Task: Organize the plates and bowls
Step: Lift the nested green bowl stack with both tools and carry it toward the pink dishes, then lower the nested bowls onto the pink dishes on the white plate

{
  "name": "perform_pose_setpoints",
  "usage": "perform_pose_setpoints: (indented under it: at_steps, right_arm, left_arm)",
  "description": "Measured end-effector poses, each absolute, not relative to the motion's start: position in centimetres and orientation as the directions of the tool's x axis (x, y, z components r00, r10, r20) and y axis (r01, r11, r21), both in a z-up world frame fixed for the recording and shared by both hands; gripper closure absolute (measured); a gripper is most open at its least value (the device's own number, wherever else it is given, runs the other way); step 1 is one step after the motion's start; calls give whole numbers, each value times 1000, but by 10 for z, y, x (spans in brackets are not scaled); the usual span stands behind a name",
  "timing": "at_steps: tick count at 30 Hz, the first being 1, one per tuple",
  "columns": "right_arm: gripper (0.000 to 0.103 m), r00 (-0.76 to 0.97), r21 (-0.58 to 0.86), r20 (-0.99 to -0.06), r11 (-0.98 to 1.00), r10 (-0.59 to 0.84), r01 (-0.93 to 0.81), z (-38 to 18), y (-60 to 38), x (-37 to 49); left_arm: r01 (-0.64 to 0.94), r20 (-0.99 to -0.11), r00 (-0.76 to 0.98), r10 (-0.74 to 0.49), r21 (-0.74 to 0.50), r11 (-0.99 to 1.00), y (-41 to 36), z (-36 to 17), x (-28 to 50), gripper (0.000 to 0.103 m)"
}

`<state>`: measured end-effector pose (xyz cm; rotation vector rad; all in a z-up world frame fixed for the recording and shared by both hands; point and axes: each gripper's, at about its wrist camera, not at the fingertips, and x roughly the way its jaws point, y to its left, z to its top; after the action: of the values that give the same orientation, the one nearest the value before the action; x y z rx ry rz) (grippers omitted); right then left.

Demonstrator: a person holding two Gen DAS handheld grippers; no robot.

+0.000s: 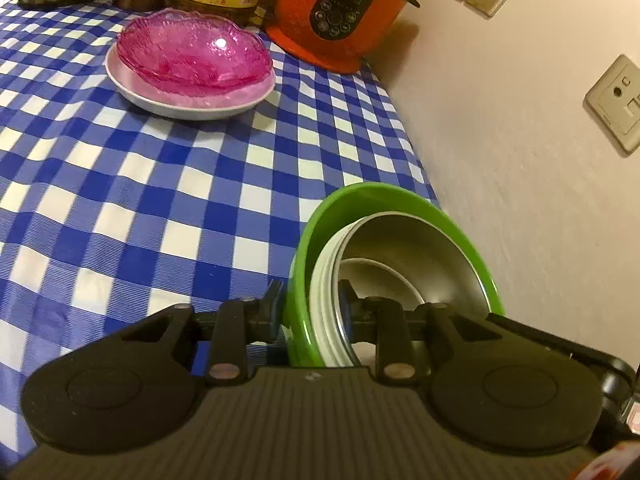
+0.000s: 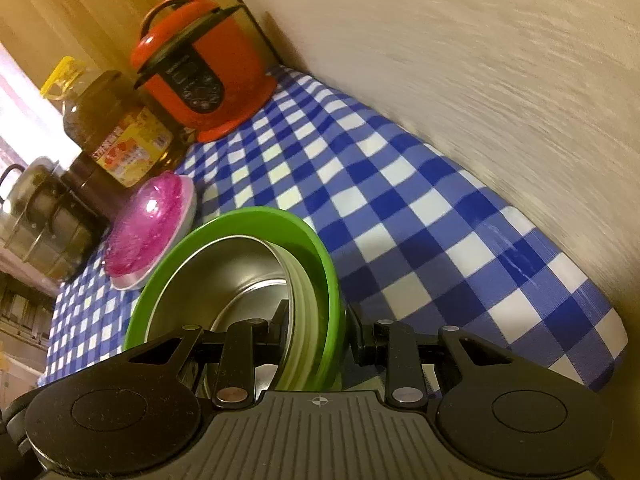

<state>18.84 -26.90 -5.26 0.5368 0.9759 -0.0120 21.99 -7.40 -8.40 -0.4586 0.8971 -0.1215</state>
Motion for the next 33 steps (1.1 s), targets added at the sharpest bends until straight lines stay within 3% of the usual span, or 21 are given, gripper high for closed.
perform_pose_setpoints:
  at_steps: [33]
  right_arm:
    - [74, 575, 454, -763, 878, 295, 153, 13, -205, 185]
  left_arm:
    - [-130, -710, 661, -244, -428, 894, -13, -16, 187, 78]
